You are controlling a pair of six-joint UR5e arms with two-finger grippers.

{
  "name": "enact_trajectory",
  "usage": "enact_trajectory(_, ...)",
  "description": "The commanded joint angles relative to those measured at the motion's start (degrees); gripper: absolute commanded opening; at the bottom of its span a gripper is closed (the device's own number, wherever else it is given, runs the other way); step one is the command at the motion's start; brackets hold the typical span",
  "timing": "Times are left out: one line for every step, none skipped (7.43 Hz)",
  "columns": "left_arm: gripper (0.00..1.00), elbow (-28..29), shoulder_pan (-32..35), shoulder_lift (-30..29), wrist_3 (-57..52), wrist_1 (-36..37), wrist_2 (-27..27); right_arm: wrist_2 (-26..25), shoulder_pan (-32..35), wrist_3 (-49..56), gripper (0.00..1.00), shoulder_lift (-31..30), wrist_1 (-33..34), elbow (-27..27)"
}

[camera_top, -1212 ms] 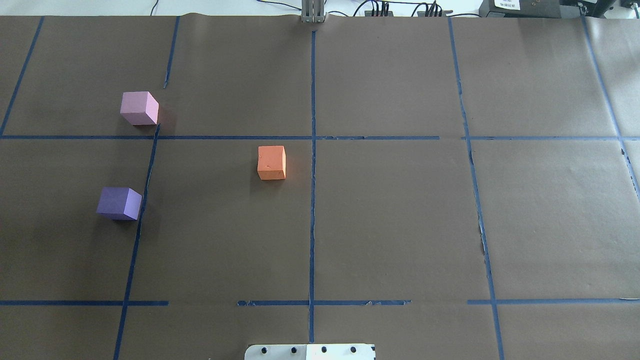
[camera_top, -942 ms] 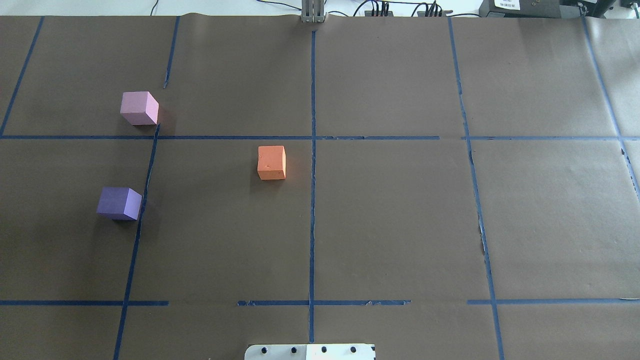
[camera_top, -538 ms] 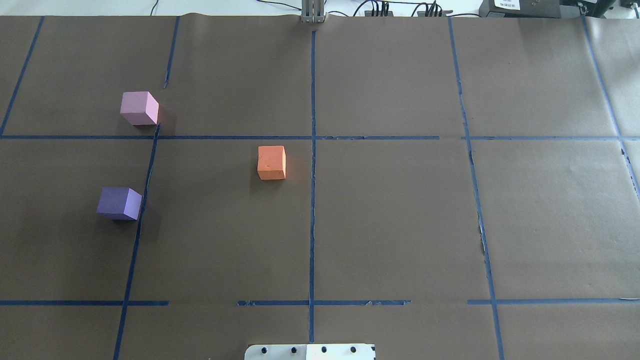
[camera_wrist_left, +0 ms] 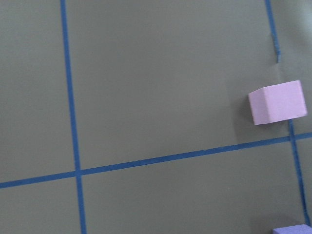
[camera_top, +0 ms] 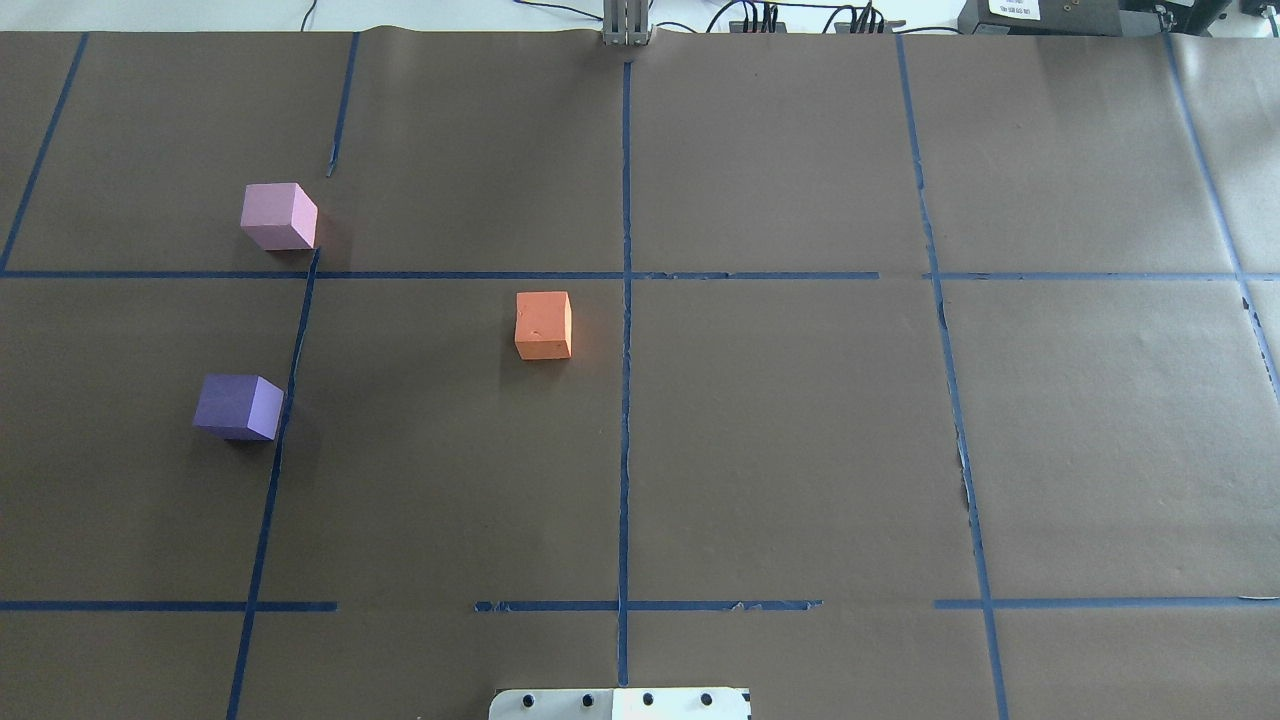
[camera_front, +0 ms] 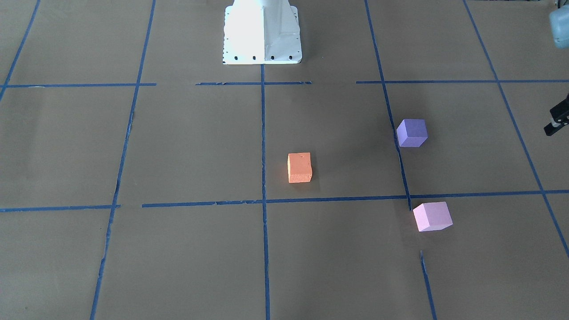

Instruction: Arrange blocks in a line

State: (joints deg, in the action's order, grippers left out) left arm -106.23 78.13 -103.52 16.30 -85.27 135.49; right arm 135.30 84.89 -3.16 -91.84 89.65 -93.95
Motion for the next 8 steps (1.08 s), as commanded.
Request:
enact_trajectory(1.00, -3.0, -8.1, -8.9, 7.2, 5.7, 0.7, 0.0, 0.0, 0.0, 1.00, 0.0, 0.0, 0.0)
enact_trajectory(1.00, -2.7, -13.5, -12.7, 15.2, 6.2, 0.6, 0.0, 0.0, 0.0, 1.00, 0.1, 0.0, 0.0)
enact_trajectory(1.00, -2.1, -20.2, -17.2, 24.7, 6.3, -0.6, 0.0, 0.0, 0.0, 1.00, 0.0, 0.0, 0.1)
enact_trajectory(1.00, -1.4, -24.2, -19.2, 28.1, 5.6, -2.6, 0.0, 0.0, 0.0, 1.00, 0.1, 0.0, 0.0)
enact_trajectory(1.00, 0.7, -27.1, -19.5, 28.3, 2.5, -3.5, 0.0, 0.0, 0.0, 1.00, 0.0, 0.0, 0.0)
enact_trajectory(1.00, 2.7, -27.8, -20.6, 32.6, -1.8, -3.7, 0.0, 0.0, 0.0, 1.00, 0.0, 0.0, 0.0)
enact_trajectory(1.00, 5.8, -31.6, -25.1, 40.2, -2.0, -7.7, 0.0, 0.0, 0.0, 1.00, 0.0, 0.0, 0.0)
enact_trajectory(1.00, 9.9, -34.1, -28.1, 41.5, -1.7, -12.0, 0.0, 0.0, 0.0, 1.00, 0.0, 0.0, 0.0)
